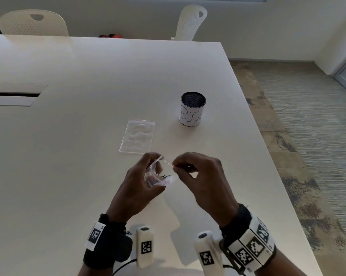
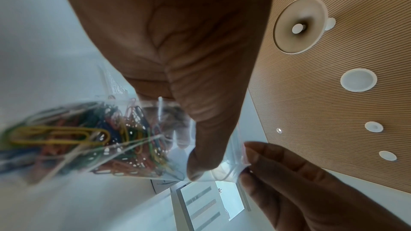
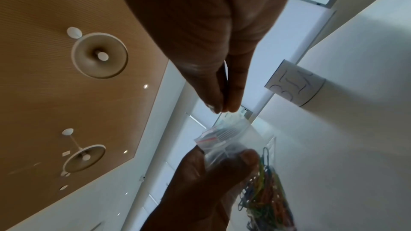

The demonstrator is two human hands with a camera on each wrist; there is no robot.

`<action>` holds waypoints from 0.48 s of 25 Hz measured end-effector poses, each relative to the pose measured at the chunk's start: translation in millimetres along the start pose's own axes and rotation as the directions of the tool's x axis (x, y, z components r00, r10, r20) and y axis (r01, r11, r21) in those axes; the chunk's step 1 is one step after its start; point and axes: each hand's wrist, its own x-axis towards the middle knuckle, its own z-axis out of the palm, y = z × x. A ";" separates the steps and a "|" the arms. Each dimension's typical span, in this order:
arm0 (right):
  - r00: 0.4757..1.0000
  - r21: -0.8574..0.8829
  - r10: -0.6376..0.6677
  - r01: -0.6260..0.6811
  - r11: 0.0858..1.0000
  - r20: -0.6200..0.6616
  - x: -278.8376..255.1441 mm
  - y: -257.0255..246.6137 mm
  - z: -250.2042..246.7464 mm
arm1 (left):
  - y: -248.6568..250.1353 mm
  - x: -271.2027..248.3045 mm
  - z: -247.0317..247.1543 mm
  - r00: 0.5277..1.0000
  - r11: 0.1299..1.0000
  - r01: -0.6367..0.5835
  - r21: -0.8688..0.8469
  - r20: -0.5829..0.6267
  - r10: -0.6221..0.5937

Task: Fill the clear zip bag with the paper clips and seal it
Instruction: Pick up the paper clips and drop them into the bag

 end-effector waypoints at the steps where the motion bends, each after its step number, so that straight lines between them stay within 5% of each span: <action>1: 1.000 0.003 -0.021 0.021 1.000 0.011 3.0 -2.2 5.4 | -0.5 -0.1 -0.5 1.000 1.000 0.003 0.009 0.002 -0.003; 6: 0.995 0.005 -0.090 0.090 0.996 0.051 11.5 -4.3 7.2 | -2.0 -1.0 -1.6 1.000 1.000 0.016 0.019 0.001 -0.016; 12: 0.992 -0.188 0.100 -0.085 0.978 0.074 5.8 41.1 -25.8 | -5.4 -1.2 1.8 1.000 0.999 0.016 -0.030 -0.019 -0.016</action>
